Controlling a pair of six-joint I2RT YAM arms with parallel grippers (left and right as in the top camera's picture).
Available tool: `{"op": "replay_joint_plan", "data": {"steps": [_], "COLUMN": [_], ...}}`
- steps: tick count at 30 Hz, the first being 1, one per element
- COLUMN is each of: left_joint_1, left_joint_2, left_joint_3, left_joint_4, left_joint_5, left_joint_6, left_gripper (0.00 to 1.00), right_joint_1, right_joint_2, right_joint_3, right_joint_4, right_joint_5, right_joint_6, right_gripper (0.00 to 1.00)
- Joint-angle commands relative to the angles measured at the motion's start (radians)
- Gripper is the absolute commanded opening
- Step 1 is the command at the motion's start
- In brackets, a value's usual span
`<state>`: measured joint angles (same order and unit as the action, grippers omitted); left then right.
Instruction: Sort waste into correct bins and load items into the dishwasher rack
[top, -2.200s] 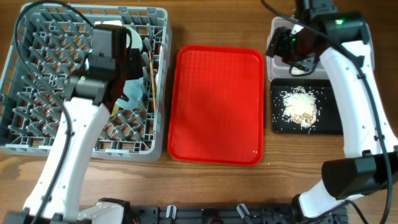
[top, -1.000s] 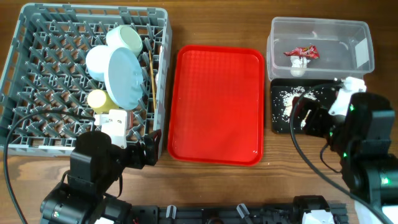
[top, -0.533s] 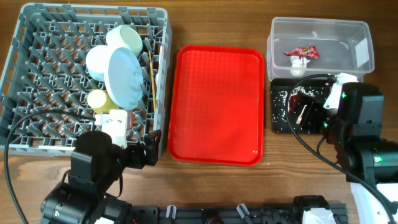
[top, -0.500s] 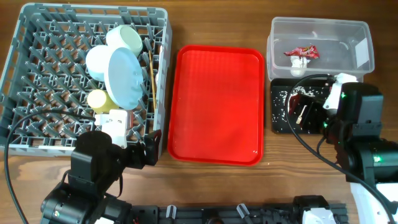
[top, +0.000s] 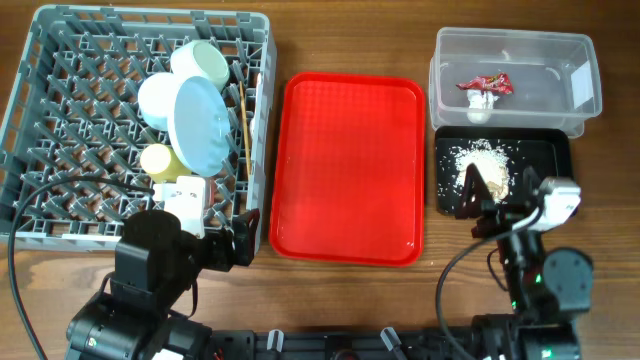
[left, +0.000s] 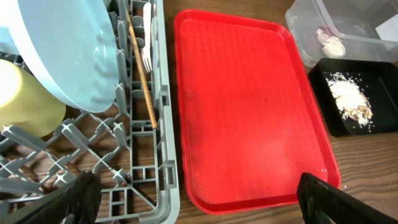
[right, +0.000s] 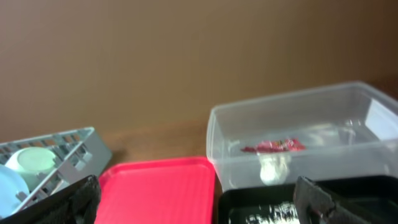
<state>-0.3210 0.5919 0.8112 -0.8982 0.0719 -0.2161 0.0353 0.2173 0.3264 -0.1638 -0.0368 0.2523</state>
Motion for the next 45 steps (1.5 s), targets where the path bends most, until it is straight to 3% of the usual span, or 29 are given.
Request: {"op": "replay_joint_plan", "data": {"steps": [1,7,10,14,17,45], "left_joint_1": [-0.004,-0.004,-0.004,-0.004,-0.004,-0.004], "left_joint_2": [-0.001,-0.001,-0.001,-0.001,-0.001,-0.001], "left_joint_3": [-0.003,-0.003,-0.003,-0.003,-0.003,-0.003], "left_joint_4": [0.0,0.0,0.0,0.0,0.0,0.0], "left_joint_5": [-0.01,-0.01,-0.01,-0.01,-0.01,-0.01], "left_joint_6": [-0.009,-0.009,-0.009,-0.009,-0.009,-0.009], "left_gripper": [1.0,1.0,1.0,1.0,1.0,1.0], "right_joint_1": [0.025,0.029,0.029,0.029,0.029,0.029], "right_joint_2": [-0.139,-0.214,-0.214,-0.214,-0.214,-0.212], "right_joint_3": [-0.108,-0.196,-0.236,-0.302,-0.302,-0.302], "right_joint_4": [0.088,0.111,0.111,0.125,0.126,0.126], "right_joint_5": [0.023,0.025,-0.016,-0.008,-0.008,-0.012], "right_joint_6": [-0.088,-0.221,-0.386,-0.364,-0.428,-0.43], "right_gripper": [1.0,1.0,1.0,1.0,1.0,1.0]}}
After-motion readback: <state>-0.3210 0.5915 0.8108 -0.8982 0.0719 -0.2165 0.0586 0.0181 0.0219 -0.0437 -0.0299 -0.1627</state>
